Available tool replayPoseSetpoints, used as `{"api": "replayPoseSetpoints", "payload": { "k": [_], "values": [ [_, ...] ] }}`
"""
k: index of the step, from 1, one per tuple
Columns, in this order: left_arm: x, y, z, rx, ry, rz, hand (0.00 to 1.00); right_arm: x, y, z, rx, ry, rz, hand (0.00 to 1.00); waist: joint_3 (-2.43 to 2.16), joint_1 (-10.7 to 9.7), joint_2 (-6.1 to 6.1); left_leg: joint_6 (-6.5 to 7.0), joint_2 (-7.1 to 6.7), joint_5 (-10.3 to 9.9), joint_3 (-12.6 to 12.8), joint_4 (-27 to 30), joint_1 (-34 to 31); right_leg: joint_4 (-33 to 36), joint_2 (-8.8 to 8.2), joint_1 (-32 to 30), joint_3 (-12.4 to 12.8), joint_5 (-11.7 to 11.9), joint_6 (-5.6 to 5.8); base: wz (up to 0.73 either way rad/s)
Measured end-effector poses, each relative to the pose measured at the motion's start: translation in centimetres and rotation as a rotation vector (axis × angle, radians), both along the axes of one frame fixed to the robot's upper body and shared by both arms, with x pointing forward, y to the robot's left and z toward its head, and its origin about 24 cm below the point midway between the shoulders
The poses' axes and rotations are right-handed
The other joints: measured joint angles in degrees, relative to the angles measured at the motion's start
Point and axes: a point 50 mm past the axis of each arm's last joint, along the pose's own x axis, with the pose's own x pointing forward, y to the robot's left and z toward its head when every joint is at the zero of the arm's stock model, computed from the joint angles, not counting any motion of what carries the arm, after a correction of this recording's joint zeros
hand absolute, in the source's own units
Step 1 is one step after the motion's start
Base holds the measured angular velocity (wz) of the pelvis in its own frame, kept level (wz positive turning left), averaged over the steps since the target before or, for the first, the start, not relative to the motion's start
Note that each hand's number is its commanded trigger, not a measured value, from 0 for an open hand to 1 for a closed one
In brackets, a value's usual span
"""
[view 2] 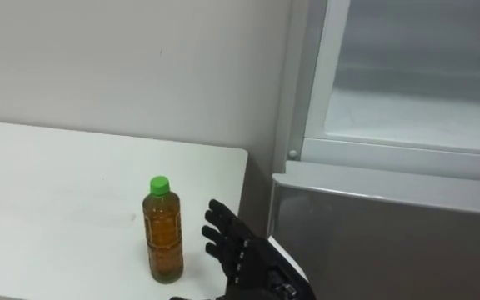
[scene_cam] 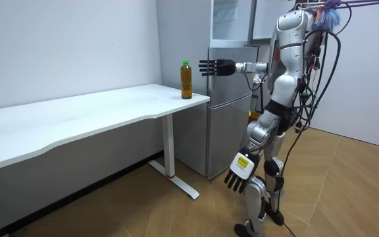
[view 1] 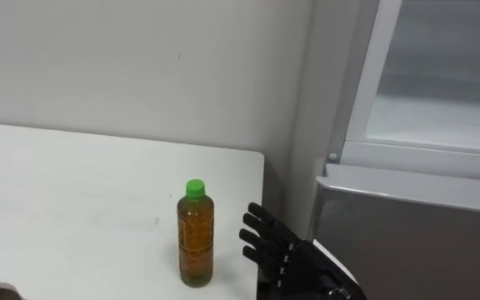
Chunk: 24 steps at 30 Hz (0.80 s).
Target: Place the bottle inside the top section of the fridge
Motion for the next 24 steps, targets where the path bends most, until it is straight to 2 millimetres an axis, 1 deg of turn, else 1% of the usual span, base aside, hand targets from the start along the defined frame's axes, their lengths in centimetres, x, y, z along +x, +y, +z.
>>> {"api": "replayPoseSetpoints", "payload": {
  "k": [3,6,7,9,14,15,18,20,24],
  "values": [
    [-0.3,-0.2,-0.1,-0.005,0.005,0.006,0.00,0.2,-0.3,-0.2,-0.011,0.013,-0.039,0.00,-0.06,1.2,-0.06,-0.10,-0.07,0.1,-0.4,0.1,-0.2,-0.3,0.04,0.1,-0.2,0.0,0.00,0.09],
    [-0.9,-0.3,-0.1,-0.007,0.021,0.012,0.00,0.6,-0.6,-0.6,-0.026,0.038,-0.064,0.00,-0.01,1.7,0.03,-0.10,-0.16,0.1,-0.8,0.8,-0.3,-0.4,-0.03,0.4,-0.6,0.0,0.00,0.08],
    [-1.0,-0.4,-0.1,-0.008,0.023,0.013,0.00,0.6,-0.7,-0.8,-0.029,0.047,-0.081,0.00,0.06,2.3,0.14,-0.10,-0.23,0.1,-1.1,0.9,-0.4,-0.4,-0.12,0.5,-0.9,0.0,0.01,0.17],
    [-1.0,-0.4,-0.1,-0.004,0.022,0.013,0.00,0.9,-1.0,-1.1,-0.040,0.069,-0.121,0.00,0.08,2.6,0.10,-0.04,-0.53,0.2,-2.1,1.4,-0.9,-0.4,-0.37,0.7,-1.8,-0.1,0.09,0.23],
    [-1.3,-0.3,0.0,0.006,0.020,0.015,0.00,1.9,-1.3,-1.3,-0.059,0.086,-0.162,0.00,0.25,3.2,0.32,0.04,-0.65,0.2,-2.4,1.4,-1.3,-0.4,-0.54,0.9,-2.7,-0.1,0.12,0.09],
    [-1.1,-0.3,0.0,0.009,0.013,0.011,0.00,1.9,-1.4,-1.4,-0.062,0.093,-0.175,0.00,0.24,3.8,0.31,0.04,-0.64,0.2,-2.5,1.4,-1.3,-0.4,-0.52,1.0,-2.8,-0.1,0.13,0.00],
    [-1.0,-0.3,0.1,0.017,0.012,-0.016,0.00,2.0,-1.4,-1.5,-0.050,0.110,-0.206,0.00,0.19,4.6,0.23,0.07,-0.64,0.2,-2.5,1.4,-1.3,-0.4,-0.54,1.1,-2.9,-0.1,0.13,0.00],
    [-1.0,-0.2,0.1,0.024,0.017,-0.021,0.00,1.9,-1.3,-1.7,-0.052,0.119,-0.217,0.00,0.08,4.8,0.02,0.07,-0.65,0.2,-2.6,1.6,-1.6,-0.4,-0.55,1.0,-3.1,-0.1,0.14,0.05],
    [-1.0,-0.1,0.2,0.025,0.016,-0.018,0.00,1.9,-1.4,-1.8,-0.056,0.137,-0.267,0.00,0.11,5.1,-0.28,0.09,-0.82,0.2,-3.3,1.8,-2.0,-0.4,-0.60,1.0,-3.5,-0.1,0.21,0.08]
  ]
}}
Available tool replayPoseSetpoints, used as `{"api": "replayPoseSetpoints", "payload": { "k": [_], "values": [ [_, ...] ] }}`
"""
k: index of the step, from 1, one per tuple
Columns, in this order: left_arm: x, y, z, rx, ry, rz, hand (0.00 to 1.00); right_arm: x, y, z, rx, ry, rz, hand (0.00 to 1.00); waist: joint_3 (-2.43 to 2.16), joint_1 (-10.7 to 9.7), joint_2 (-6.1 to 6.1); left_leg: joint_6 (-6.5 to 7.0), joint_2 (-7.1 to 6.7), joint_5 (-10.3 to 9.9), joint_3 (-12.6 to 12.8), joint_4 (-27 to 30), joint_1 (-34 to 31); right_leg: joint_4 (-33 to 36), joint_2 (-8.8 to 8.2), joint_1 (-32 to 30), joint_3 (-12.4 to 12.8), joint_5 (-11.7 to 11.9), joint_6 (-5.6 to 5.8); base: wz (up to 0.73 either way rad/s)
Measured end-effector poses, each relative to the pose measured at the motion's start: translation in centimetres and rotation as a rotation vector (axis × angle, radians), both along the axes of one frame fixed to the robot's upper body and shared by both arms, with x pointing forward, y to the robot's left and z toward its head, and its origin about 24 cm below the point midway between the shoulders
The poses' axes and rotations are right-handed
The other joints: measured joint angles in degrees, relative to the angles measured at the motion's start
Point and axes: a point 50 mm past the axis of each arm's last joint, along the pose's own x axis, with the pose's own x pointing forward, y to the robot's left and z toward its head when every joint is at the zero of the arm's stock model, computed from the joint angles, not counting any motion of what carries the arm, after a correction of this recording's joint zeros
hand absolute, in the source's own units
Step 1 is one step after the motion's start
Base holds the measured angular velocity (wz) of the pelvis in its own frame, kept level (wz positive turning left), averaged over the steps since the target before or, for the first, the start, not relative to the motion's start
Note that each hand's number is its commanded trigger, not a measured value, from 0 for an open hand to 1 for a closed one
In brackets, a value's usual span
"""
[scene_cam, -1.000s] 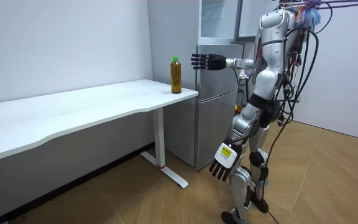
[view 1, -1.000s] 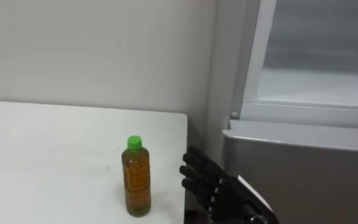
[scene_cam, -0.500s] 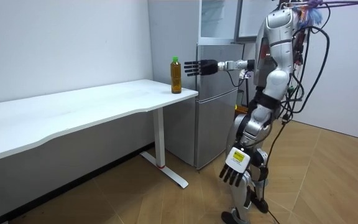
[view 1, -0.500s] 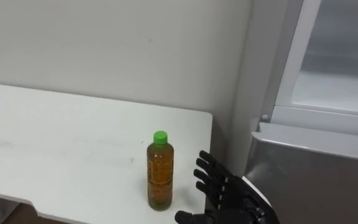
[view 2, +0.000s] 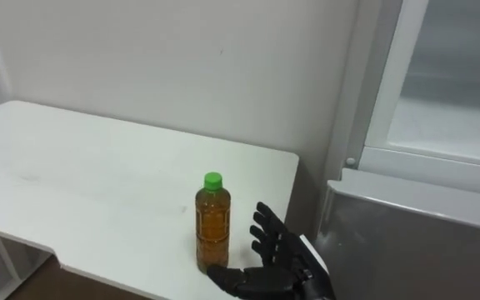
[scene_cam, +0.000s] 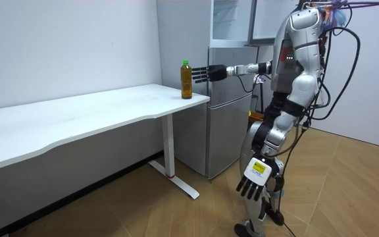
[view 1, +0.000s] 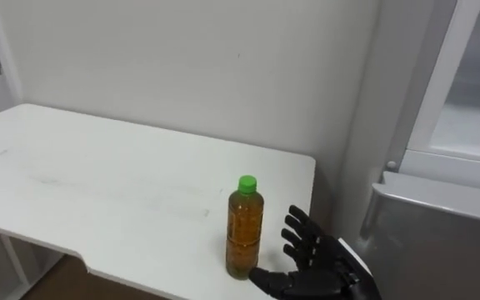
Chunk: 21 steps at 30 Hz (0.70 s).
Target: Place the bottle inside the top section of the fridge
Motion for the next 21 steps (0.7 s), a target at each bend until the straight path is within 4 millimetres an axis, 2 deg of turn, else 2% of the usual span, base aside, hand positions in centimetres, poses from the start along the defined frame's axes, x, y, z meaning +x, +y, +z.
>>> {"api": "replayPoseSetpoints", "payload": {
  "k": [4,8,15,21],
  "values": [
    [-0.4,-0.3,-0.1,-0.010,0.023,0.008,0.00,0.0,-0.3,-0.8,-0.043,0.033,-0.049,0.00,-0.01,0.2,-0.02,0.01,-0.13,0.0,-0.7,0.0,0.0,0.0,-0.10,0.3,-0.8,0.0,0.07,0.09],
    [-0.8,-1.0,-0.3,-0.029,0.050,0.022,0.00,0.1,-0.5,-0.8,-0.085,0.038,-0.111,0.00,0.22,0.4,0.43,0.13,-0.58,0.1,-1.9,0.2,-0.4,0.0,-0.39,0.6,-1.8,-0.2,0.26,0.14],
    [-0.9,-1.3,-0.4,-0.024,0.073,0.013,0.00,0.9,-0.6,-1.7,-0.177,0.073,-0.197,0.00,0.17,0.9,0.41,0.49,-1.07,0.5,-2.5,0.1,-0.9,0.2,-0.97,0.5,-2.7,-0.3,0.43,0.08],
    [-0.9,-1.2,-0.4,-0.013,0.067,0.018,0.00,1.0,-0.7,-1.8,-0.212,0.082,-0.291,0.00,0.17,2.3,0.45,0.54,-1.45,0.6,-3.5,0.1,-0.8,0.1,-1.18,1.1,-3.6,-0.5,0.80,0.08]
  ]
}}
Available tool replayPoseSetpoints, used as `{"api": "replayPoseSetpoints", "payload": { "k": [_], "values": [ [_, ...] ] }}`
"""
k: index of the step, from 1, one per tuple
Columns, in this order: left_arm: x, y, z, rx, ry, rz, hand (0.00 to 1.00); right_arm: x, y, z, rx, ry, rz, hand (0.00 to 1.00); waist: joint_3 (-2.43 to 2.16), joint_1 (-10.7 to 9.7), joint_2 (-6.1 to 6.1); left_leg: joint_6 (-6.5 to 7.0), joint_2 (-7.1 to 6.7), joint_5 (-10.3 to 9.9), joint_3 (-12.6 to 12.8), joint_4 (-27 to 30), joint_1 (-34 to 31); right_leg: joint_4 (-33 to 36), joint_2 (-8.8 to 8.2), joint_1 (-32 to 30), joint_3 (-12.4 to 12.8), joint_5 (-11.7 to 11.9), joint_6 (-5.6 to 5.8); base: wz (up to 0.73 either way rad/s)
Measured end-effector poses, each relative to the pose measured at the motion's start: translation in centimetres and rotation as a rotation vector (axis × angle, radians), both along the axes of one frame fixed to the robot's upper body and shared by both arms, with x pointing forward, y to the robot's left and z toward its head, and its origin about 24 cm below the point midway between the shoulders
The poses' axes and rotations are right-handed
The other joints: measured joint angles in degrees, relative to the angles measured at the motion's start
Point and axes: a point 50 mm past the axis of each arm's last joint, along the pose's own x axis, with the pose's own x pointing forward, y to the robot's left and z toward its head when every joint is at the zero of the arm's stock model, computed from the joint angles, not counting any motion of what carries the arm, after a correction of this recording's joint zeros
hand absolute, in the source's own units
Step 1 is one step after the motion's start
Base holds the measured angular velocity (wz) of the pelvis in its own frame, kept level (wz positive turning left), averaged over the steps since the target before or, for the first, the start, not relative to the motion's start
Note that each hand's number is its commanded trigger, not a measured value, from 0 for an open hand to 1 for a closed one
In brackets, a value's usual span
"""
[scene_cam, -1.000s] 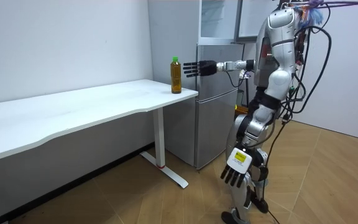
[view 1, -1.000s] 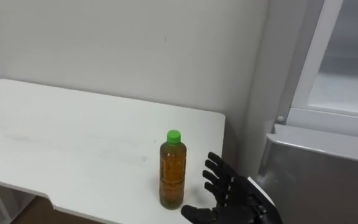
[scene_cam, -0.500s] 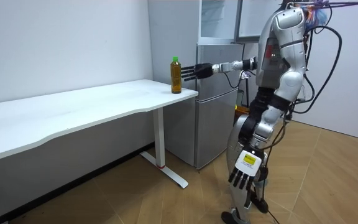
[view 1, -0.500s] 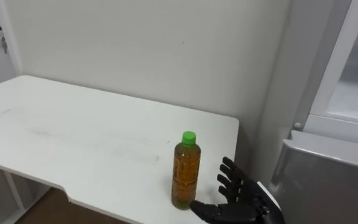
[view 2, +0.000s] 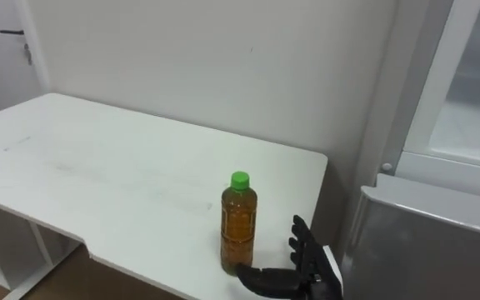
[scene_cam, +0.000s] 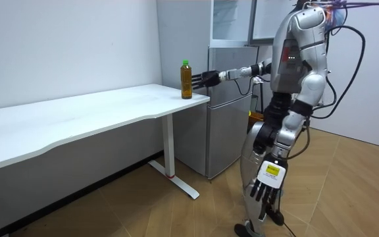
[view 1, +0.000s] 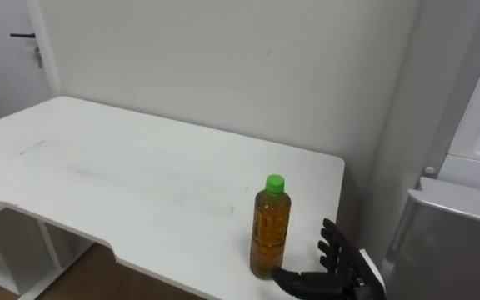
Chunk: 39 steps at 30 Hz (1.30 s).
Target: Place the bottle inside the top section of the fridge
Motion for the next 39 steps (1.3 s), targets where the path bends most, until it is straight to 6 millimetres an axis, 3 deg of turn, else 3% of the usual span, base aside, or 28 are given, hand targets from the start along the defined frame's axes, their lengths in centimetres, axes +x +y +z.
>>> {"api": "replayPoseSetpoints", "payload": {
  "k": [7,14,20,32,39],
  "values": [
    [-1.5,0.4,0.1,0.015,0.032,0.009,0.00,0.7,-0.4,0.1,-0.043,0.008,-0.079,0.00,0.26,0.4,-0.46,0.22,-0.68,0.3,-1.3,-0.4,0.0,0.0,-0.47,0.6,-1.5,-0.2,0.35,0.11],
    [-2.2,0.3,0.1,0.013,0.050,0.014,0.00,0.2,-0.1,-1.3,-0.121,0.058,-0.068,0.00,0.29,3.0,-1.11,0.23,-1.33,0.4,-3.2,-0.2,-0.1,-0.1,-0.73,1.1,-2.5,-0.4,0.64,0.10],
    [-2.3,0.5,0.2,0.015,0.047,0.027,0.00,0.4,0.7,-1.4,-0.146,0.057,-0.022,0.00,0.28,4.5,-1.21,0.22,-1.54,0.4,-4.3,-0.2,-0.5,-0.1,-0.78,1.3,-3.7,-0.5,0.74,0.10],
    [-2.5,0.6,0.3,0.015,0.041,0.039,0.00,0.4,0.5,-1.4,-0.220,0.044,-0.014,0.00,0.33,5.0,-1.12,0.20,-1.60,0.5,-4.6,-0.2,-0.4,-0.1,-0.78,1.8,-3.8,-0.5,0.85,0.01],
    [-2.7,0.8,0.4,0.017,0.047,0.040,0.00,0.4,0.4,-1.5,-0.230,0.049,-0.020,0.00,0.08,5.0,-1.40,0.22,-1.88,0.7,-5.2,-0.1,-0.7,-0.2,-0.86,1.7,-3.8,-0.5,0.85,0.04]
  ]
}}
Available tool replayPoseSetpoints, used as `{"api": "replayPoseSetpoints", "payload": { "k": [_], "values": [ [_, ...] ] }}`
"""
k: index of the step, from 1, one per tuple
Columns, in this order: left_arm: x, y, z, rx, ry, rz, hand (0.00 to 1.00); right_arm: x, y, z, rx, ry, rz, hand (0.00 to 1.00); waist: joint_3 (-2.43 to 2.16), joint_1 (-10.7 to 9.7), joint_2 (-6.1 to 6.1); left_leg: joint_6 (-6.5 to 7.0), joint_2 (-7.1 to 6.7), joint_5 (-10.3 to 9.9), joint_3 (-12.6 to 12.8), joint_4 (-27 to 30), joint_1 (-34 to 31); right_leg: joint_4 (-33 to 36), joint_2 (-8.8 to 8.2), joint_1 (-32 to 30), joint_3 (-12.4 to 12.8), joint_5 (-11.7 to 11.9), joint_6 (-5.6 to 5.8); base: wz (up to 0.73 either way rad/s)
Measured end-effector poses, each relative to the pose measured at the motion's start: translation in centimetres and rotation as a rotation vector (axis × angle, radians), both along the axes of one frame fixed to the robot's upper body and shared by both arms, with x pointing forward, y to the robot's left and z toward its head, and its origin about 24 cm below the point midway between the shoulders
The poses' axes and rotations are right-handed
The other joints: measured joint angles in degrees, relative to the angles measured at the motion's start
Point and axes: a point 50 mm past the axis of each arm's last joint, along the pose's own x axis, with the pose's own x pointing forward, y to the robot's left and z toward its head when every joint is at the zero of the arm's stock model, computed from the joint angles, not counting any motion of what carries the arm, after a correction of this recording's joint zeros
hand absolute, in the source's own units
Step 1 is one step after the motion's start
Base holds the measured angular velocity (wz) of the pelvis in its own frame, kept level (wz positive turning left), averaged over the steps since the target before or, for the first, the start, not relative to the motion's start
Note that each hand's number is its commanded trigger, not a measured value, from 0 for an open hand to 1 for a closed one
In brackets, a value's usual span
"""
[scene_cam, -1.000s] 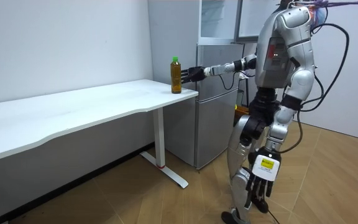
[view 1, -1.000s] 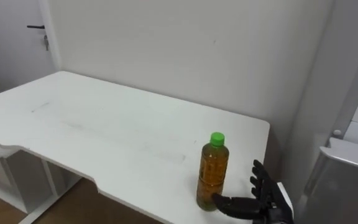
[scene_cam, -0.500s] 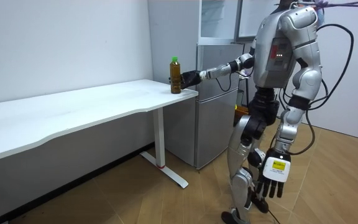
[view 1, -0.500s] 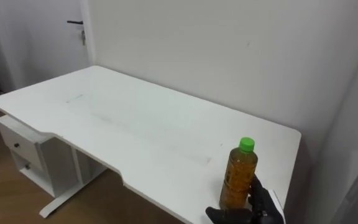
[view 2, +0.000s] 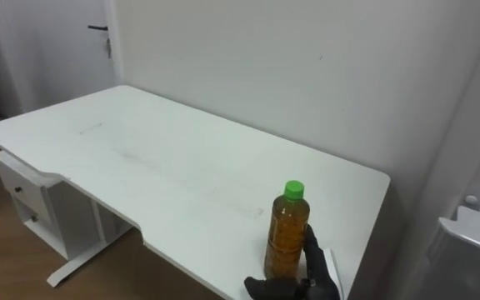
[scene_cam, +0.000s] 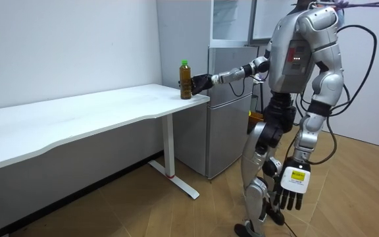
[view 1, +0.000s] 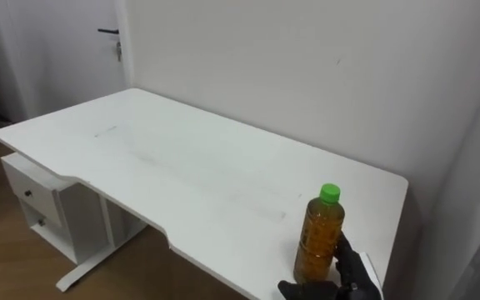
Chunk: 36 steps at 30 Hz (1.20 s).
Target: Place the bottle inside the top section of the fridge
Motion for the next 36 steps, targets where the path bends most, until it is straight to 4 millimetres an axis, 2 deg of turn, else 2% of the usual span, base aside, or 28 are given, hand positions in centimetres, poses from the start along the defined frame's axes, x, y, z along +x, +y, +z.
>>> {"api": "replayPoseSetpoints", "payload": {
  "k": [18,28,36],
  "values": [
    [-1.0,0.1,0.1,0.000,0.018,0.046,0.00,-0.1,-0.3,-0.3,0.137,0.037,-0.091,0.00,0.11,0.3,0.35,-0.04,-0.02,0.2,-0.1,0.0,-0.2,-0.1,-0.02,0.0,-0.5,0.0,0.00,0.00],
    [-1.0,1.0,0.4,0.040,0.013,0.030,0.00,0.3,-0.3,0.3,0.193,0.016,-0.166,0.00,0.19,1.2,0.48,-0.09,-0.08,0.3,-0.6,0.0,-0.4,-0.1,0.01,0.1,-0.9,0.0,0.00,0.02],
    [-1.6,1.2,0.5,0.047,0.028,0.035,0.00,0.6,-0.3,0.7,0.190,-0.005,-0.182,0.00,-0.23,1.2,-0.16,-0.12,-0.17,0.4,-1.2,-0.1,-0.3,-0.1,-0.02,0.4,-2.0,0.0,0.00,0.04]
  ]
}}
